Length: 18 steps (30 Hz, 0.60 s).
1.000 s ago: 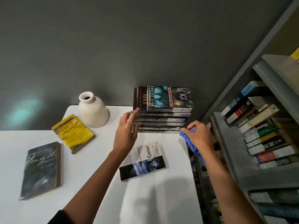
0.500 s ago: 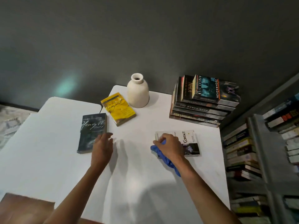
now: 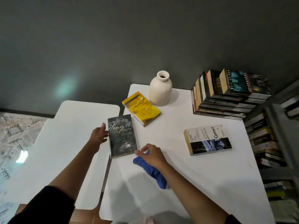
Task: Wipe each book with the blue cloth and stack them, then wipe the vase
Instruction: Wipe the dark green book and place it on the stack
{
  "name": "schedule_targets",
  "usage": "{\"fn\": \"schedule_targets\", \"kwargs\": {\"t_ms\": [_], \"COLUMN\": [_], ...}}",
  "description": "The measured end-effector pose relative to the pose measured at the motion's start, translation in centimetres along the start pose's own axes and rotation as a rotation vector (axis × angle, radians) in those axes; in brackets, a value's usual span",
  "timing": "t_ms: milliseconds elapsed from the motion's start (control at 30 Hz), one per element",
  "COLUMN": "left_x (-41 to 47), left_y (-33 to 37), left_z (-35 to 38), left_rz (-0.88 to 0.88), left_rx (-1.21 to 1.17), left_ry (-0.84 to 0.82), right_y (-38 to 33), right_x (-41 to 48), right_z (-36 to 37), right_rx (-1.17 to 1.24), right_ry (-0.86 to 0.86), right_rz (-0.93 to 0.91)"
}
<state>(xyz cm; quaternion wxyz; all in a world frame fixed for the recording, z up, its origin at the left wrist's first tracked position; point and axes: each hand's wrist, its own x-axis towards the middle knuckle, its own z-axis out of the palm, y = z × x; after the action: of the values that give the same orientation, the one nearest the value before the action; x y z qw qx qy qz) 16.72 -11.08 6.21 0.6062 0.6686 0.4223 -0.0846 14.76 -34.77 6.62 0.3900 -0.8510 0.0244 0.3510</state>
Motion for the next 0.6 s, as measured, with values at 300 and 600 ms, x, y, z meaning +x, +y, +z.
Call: {"fn": "schedule_targets", "kwargs": {"t_ms": [300, 600], "left_x": [2.4, -0.3], "left_y": [-0.4, -1.2], "left_z": [-0.7, -0.5], "left_rz": [-0.05, -0.08], "left_rx": [-0.051, -0.401], "left_ry": [-0.266, -0.231], "right_y": [-1.3, -0.8], "right_x": [0.9, -0.9], "right_z": [2.4, 0.4], "right_rx": [0.161, 0.462], "right_ry": [0.063, -0.045], "right_rz": [0.055, 0.008]}}
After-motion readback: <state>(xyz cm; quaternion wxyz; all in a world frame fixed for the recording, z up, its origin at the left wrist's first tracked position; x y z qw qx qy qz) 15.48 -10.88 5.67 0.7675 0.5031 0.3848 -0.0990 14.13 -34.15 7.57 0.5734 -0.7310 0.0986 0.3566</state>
